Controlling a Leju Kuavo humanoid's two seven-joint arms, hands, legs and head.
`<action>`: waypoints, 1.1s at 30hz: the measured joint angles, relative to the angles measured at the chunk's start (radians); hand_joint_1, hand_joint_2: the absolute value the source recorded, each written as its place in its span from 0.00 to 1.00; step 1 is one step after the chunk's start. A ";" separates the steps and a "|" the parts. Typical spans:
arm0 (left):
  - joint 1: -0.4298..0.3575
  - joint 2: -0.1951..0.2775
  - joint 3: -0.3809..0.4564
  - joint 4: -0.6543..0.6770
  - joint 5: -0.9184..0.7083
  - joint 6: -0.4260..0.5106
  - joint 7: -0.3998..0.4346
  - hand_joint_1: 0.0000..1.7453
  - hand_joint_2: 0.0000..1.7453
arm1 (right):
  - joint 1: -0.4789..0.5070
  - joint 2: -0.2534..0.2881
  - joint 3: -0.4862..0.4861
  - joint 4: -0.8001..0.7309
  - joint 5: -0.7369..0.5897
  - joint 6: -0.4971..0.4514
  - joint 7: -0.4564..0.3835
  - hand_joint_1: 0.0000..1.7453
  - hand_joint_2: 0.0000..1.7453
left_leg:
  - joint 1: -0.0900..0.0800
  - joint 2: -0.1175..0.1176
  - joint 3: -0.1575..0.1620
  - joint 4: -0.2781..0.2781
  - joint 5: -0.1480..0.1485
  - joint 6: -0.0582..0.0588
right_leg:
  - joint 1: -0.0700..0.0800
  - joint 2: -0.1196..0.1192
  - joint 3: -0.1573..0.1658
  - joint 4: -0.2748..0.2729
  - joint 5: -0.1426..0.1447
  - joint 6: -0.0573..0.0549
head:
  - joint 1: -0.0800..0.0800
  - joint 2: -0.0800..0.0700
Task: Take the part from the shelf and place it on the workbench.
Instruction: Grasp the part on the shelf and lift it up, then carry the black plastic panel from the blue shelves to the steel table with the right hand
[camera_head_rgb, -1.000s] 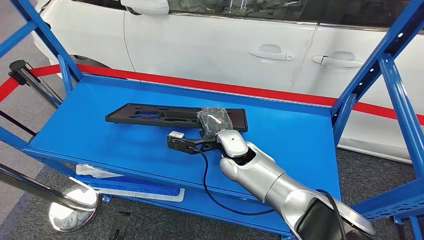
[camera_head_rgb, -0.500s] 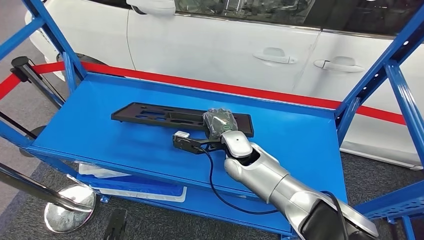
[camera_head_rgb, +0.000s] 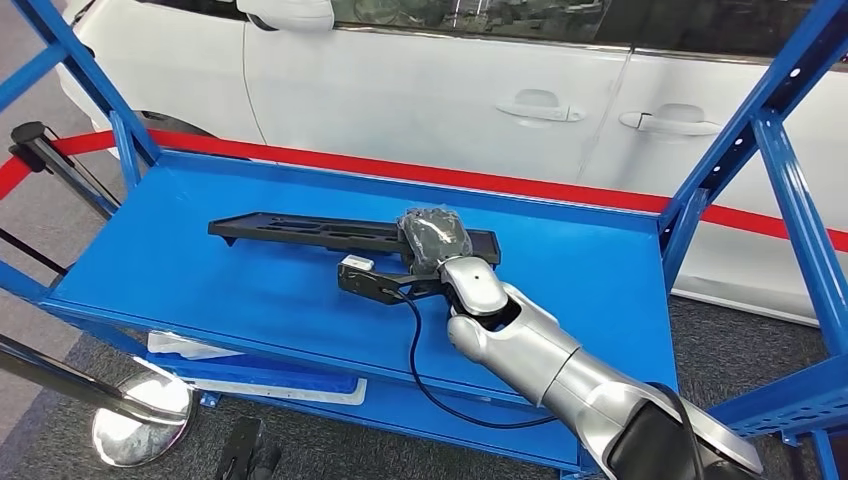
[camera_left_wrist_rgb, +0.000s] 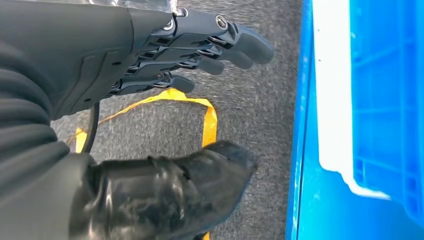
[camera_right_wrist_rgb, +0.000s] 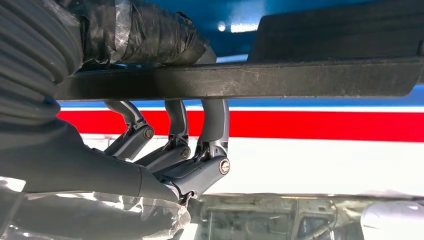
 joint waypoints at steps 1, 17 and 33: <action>0.001 0.000 0.000 0.000 0.002 0.007 0.000 0.00 1.00 | 0.001 -0.001 0.000 -0.008 0.003 -0.004 0.000 1.00 1.00 | 0.001 0.000 -0.014 0.022 0.003 -0.002 | 0.000 0.001 0.000 0.000 -0.001 0.000 | 0.000 0.000; 0.008 0.000 0.000 0.003 0.033 0.088 0.021 0.00 1.00 | 0.011 -0.066 -0.076 -0.286 0.132 -0.178 0.025 1.00 1.00 | -0.004 -0.001 0.128 -0.271 0.124 0.051 | 0.002 0.001 -0.138 0.269 -0.105 0.035 | 0.007 0.000; 0.012 -0.009 0.000 0.006 0.039 0.169 0.066 0.00 1.00 | 0.042 -0.109 -0.132 -0.480 0.218 -0.262 0.044 1.00 1.00 | -0.002 -0.002 -0.002 -0.019 0.036 0.009 | 0.001 0.005 -0.020 0.016 0.002 0.003 | 0.002 0.000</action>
